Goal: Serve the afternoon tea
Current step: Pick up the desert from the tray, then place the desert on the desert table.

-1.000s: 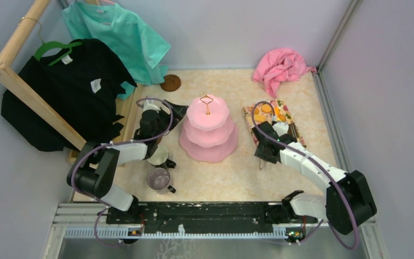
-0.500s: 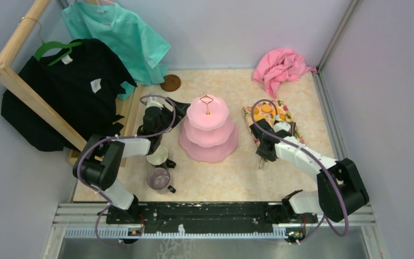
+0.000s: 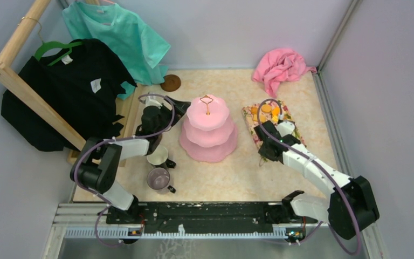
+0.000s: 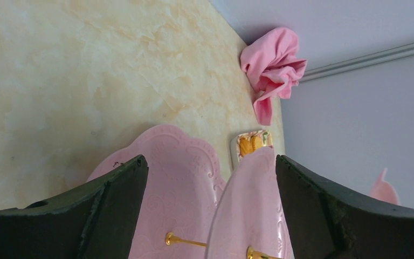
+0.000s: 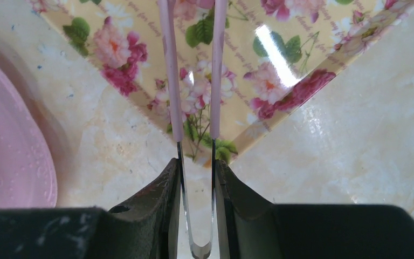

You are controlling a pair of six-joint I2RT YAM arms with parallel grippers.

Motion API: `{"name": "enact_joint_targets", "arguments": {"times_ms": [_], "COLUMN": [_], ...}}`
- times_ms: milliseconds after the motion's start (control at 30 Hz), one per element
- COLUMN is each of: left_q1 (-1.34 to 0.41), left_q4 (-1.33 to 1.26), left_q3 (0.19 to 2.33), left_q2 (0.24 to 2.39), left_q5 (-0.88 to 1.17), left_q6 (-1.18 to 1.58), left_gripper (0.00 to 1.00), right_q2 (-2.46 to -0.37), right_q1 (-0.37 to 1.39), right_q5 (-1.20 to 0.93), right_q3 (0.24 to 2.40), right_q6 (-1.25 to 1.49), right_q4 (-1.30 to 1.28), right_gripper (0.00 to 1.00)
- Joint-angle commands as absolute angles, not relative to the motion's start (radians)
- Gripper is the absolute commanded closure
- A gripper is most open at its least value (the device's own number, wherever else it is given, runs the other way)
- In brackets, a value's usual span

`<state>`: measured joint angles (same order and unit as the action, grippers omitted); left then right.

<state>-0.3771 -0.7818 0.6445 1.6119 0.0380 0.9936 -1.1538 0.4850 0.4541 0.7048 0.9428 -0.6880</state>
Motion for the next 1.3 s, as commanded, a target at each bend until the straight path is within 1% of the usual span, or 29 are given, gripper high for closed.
{"name": "enact_joint_targets", "arguments": {"times_ms": [0,433,800,1033,1267], "left_q1": [-0.378,-0.372,-0.354,-0.327,-0.283], "left_q4": [-0.771,-0.621,-0.5,-0.418,-0.365], "left_q3": [0.649,0.636,0.632,0.633,0.618], "left_q2": [1.552,1.448,1.364,1.3,1.237], "left_q5": [0.033,-0.023,-0.031,-0.035,-0.021], "left_q6": [0.97,0.91,0.882,0.863,0.863], "left_gripper": [0.07,0.07,0.06,0.05,0.04], "right_q2": [-1.092,-1.081,-1.065,-1.152,-1.295], "right_q1": [0.566,0.875,1.166,1.29,1.342], "right_q5": [0.499,0.505,0.517,0.548,0.561], "right_q3": [0.729,0.795,0.776,0.828,0.934], "right_q6": [0.938,0.896,1.001,1.053,1.052], "right_q4": [-0.716,-0.803,-0.825,-0.806,-0.755], "right_gripper": [0.9,0.91,0.91,0.91,0.91]}}
